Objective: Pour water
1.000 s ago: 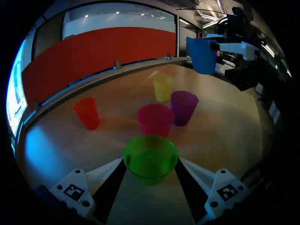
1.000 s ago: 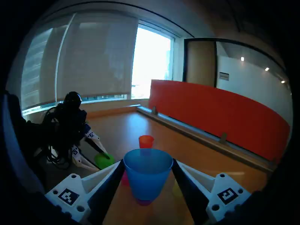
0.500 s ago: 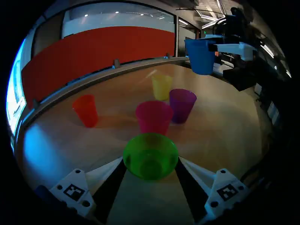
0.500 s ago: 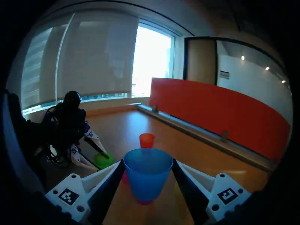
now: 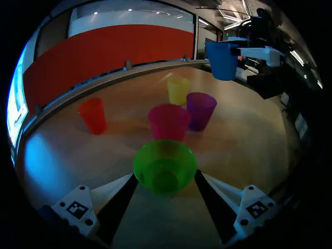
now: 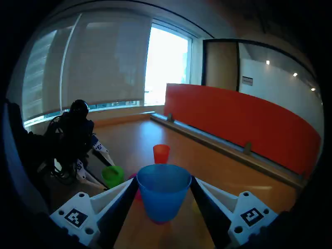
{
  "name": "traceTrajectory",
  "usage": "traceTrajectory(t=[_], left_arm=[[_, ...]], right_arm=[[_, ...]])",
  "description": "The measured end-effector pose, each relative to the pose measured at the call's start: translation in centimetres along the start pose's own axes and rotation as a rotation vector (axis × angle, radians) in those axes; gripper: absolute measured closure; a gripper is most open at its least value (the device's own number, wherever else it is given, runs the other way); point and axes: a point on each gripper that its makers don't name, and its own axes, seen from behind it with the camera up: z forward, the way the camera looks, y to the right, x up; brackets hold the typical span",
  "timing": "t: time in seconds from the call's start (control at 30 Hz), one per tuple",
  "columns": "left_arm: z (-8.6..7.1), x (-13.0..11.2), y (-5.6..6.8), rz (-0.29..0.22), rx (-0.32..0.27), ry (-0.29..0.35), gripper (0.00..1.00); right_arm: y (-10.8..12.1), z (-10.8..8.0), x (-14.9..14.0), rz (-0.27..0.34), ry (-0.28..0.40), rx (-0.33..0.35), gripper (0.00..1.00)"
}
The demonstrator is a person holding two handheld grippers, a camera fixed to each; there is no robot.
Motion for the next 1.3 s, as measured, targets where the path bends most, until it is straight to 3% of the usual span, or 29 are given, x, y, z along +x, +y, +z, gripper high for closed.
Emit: traceTrajectory(t=[0.7,1.0,1.3], left_arm=[[-2.5,1.3,0.4,-0.013,0.026,0.057,0.00],[-4.0,4.0,0.6,-0.041,0.024,0.136,0.00],[-5.5,6.5,1.1,-0.026,0.024,0.201,0.00]], right_arm=[[0.0,-0.7,-6.5,0.058,-0.080,-0.013,0.07],[-0.7,-1.2,-9.2,0.082,-0.122,-0.003,0.07],[-1.6,-1.2,-11.4,0.080,-0.163,0.010,0.07]])
